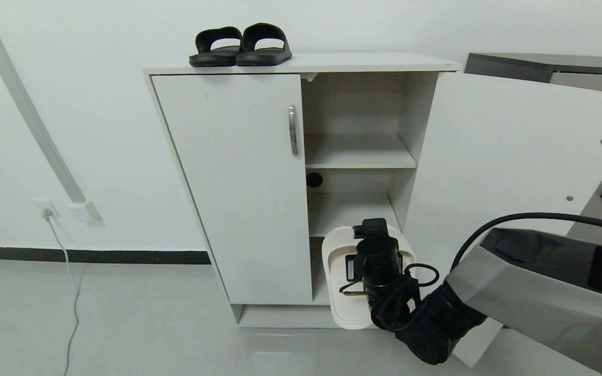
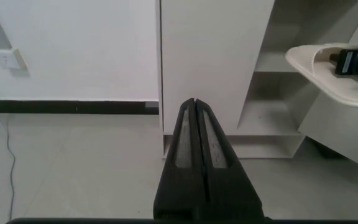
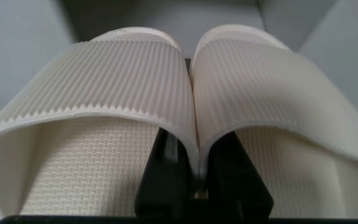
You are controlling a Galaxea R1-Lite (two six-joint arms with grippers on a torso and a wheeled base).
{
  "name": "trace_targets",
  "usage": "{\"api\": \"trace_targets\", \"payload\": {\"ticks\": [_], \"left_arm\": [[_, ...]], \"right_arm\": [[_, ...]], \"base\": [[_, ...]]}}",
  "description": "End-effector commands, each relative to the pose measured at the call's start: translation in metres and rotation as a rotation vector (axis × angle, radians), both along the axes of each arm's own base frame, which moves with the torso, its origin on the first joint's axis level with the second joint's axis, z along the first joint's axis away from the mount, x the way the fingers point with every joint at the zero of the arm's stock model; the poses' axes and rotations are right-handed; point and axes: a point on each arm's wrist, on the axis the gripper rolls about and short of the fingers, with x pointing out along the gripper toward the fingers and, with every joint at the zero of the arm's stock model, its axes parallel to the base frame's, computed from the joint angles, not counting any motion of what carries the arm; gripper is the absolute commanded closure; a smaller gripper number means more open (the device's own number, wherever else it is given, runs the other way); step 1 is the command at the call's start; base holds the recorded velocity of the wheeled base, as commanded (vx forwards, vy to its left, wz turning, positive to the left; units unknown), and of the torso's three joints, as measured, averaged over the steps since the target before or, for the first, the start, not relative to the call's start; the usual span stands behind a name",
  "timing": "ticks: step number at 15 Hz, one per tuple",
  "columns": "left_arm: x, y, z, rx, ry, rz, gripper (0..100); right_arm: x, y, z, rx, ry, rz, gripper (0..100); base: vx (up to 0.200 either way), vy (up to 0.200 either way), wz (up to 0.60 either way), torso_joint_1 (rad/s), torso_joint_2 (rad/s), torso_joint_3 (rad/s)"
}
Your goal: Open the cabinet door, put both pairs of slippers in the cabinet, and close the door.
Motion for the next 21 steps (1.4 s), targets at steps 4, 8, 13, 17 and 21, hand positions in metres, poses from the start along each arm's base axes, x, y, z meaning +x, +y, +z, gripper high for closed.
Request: {"api": "trace_targets", "payload": {"ticks": [4, 8, 13, 17, 21], "left_arm": [[0.000, 0.000, 0.000, 0.000, 0.003, 0.000, 100], [0.000, 0.000, 0.000, 0.001, 0.003, 0.002, 100], [0.000, 0.000, 0.000, 0.004, 0.004, 0.000, 100], [0.000, 0.000, 0.000, 0.004, 0.006, -0.001, 100], [0.000, 0.000, 0.000, 0.004, 0.004, -0.001, 100]], "right_arm": [[0.009, 0.009, 0.001, 0.026, -0.016, 0.055, 100], [0.014, 0.012, -0.006, 0.022, -0.014, 0.053, 100], [0.014, 0.012, -0.010, 0.016, -0.007, 0.052, 100], [0.014, 0.012, -0.010, 0.015, -0.006, 0.052, 100], [0.014, 0.012, -0.010, 0.021, -0.012, 0.048, 100]], "base": [[0.000, 0.000, 0.00, 0.000, 0.00, 0.000], [0.000, 0.000, 0.00, 0.000, 0.00, 0.000], [0.000, 0.000, 0.00, 0.001, 0.00, -0.054], [0.000, 0.000, 0.00, 0.001, 0.00, -0.187], [0.000, 0.000, 0.00, 0.004, 0.00, -0.195]]}}
